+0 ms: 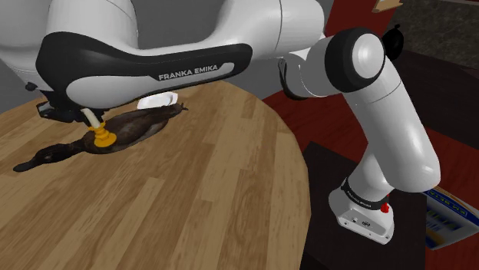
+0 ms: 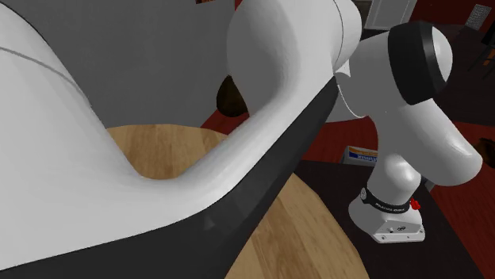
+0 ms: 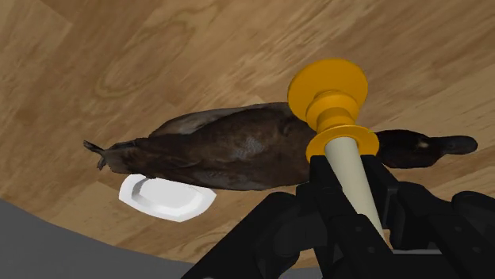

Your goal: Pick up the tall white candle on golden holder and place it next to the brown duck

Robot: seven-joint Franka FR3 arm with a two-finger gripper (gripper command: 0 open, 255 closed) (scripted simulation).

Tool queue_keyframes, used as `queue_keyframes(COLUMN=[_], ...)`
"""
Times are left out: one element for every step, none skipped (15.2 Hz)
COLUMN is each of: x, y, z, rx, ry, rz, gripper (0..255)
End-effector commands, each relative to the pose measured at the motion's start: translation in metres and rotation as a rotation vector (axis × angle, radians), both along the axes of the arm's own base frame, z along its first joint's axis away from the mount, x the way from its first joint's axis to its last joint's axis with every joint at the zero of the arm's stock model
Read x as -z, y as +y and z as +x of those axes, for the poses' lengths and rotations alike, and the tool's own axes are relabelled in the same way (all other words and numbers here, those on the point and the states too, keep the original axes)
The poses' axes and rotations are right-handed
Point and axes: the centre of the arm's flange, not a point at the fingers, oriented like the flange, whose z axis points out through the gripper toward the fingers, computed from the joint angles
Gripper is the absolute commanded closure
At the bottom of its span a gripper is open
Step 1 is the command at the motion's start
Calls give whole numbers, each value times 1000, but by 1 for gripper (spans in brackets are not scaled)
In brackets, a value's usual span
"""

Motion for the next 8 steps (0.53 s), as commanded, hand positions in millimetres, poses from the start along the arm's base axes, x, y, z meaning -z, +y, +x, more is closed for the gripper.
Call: queue_keyframes(x=[11, 16, 22, 27, 32, 37, 43, 48], y=[1, 1, 1, 1, 1, 1, 1, 1], z=[3, 3, 3, 3, 3, 3, 3, 3], rx=[1, 1, 1, 1, 1, 1, 1, 1], ry=[0, 0, 0, 0, 0, 0, 0, 0], rz=[-2, -2, -2, -2, -2, -2, -2, -2], gripper=[255, 255, 255, 255, 255, 255, 255, 255])
